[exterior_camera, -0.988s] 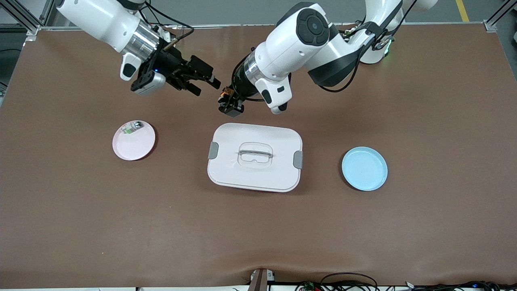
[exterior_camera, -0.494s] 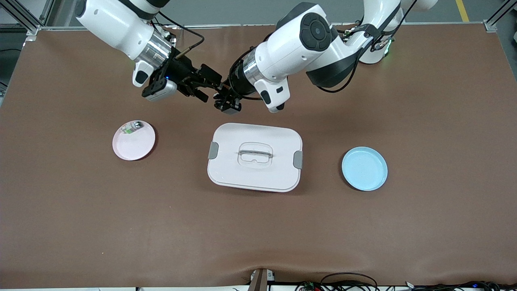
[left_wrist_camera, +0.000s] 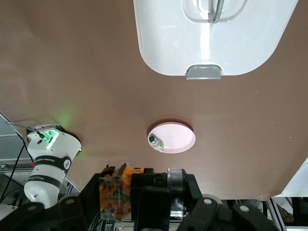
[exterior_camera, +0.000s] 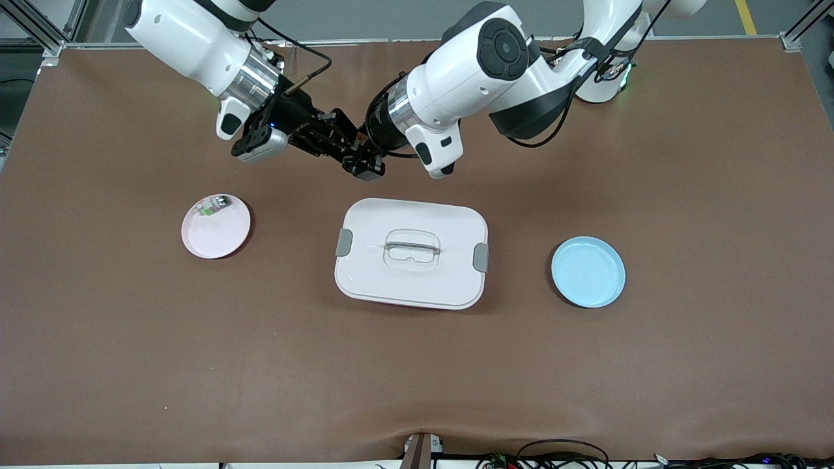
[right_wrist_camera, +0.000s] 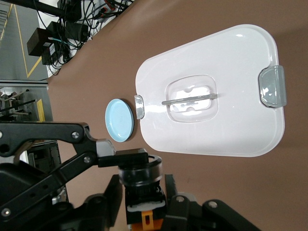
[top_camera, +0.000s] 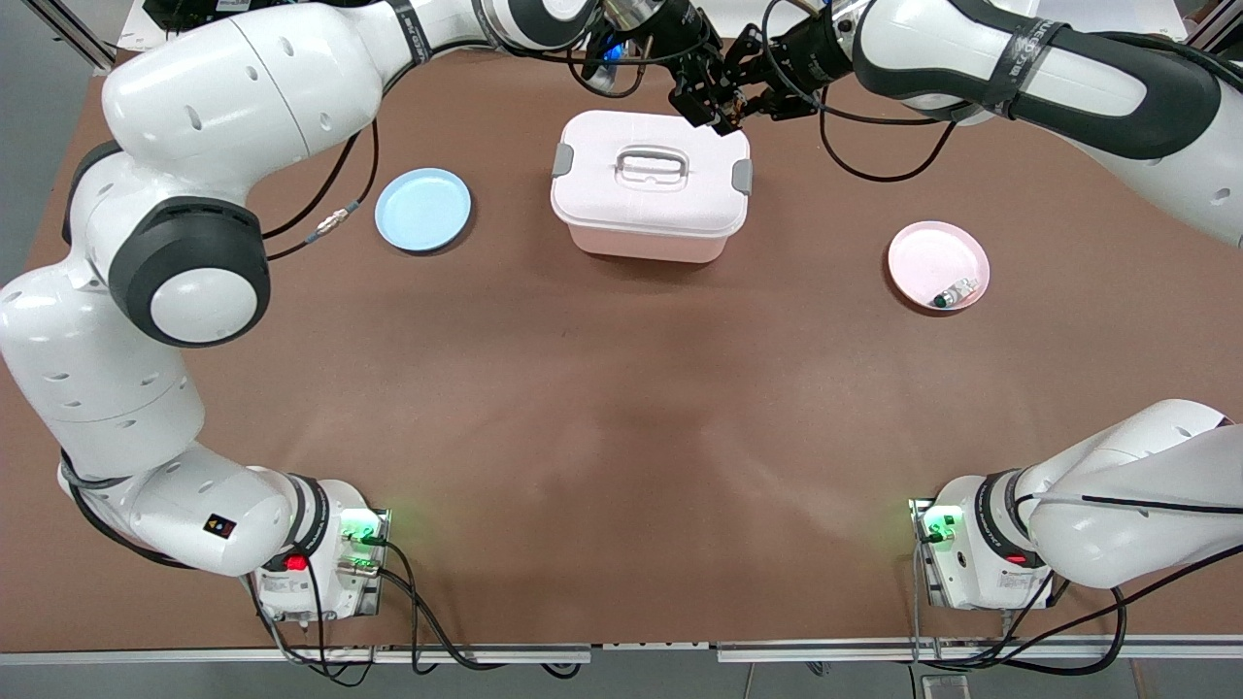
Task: Transfer orange switch to right arm and place
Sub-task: 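Grasp the orange switch with the right gripper from the left gripper, then open the left gripper and withdraw it while the right gripper pulls away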
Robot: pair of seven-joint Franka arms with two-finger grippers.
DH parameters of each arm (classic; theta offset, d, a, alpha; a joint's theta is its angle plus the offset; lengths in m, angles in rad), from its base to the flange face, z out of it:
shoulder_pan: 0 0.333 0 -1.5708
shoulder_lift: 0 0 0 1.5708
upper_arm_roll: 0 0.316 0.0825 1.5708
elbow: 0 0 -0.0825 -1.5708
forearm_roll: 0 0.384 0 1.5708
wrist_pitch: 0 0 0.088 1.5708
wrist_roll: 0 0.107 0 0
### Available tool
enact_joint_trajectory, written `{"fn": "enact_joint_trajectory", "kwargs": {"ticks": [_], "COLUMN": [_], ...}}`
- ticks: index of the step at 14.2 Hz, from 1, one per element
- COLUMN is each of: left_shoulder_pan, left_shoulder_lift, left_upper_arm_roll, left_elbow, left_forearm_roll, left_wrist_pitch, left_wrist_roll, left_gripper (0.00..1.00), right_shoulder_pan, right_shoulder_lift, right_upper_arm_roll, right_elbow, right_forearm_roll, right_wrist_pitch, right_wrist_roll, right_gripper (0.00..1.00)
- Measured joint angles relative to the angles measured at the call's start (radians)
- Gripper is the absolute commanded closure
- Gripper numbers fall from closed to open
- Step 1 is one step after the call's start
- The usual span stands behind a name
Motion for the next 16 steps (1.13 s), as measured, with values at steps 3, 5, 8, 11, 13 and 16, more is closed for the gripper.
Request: {"fn": "enact_joint_trajectory", "kwargs": {"ticks": [3, 5, 8, 11, 13, 16], "left_shoulder_pan": [0.002, 0.002, 0.004, 0.037, 0.085, 0.127], "left_shoulder_lift": [0.0, 0.0, -0.001, -0.013, -0.029, -0.033], "left_upper_arm_roll": [0.0, 0.0, 0.0, 0.006, 0.012, 0.016], "left_elbow": [0.002, 0.002, 0.018, 0.035, 0.037, 0.037], "left_forearm_roll": [-0.007, -0.007, -0.007, -0.006, 0.022, 0.184], "left_wrist_pitch": [-0.004, -0.004, 0.003, 0.001, -0.008, -0.031], "left_wrist_roll": [0.0, 0.001, 0.001, 0.059, 0.112, 0.179], "left_gripper": [0.36, 0.0, 0.0, 0.0, 0.0, 0.0], "right_shoulder_pan": [0.002, 0.002, 0.008, 0.008, 0.008, 0.008], "right_shoulder_lift": [0.0, 0.0, 0.004, 0.007, 0.007, 0.007], "right_upper_arm_roll": [-0.001, -0.001, -0.001, -0.001, -0.001, -0.008], "right_elbow": [0.001, 0.001, 0.001, 0.002, 0.002, 0.003], "right_forearm_roll": [0.001, 0.001, 0.002, 0.002, 0.0, -0.078], "right_wrist_pitch": [0.001, 0.002, 0.0, -0.001, -0.017, -0.076], "right_wrist_roll": [-0.003, -0.003, 0.022, 0.026, 0.026, 0.02], "right_gripper": [1.0, 1.0, 1.0, 1.0, 1.0, 1.0]}}
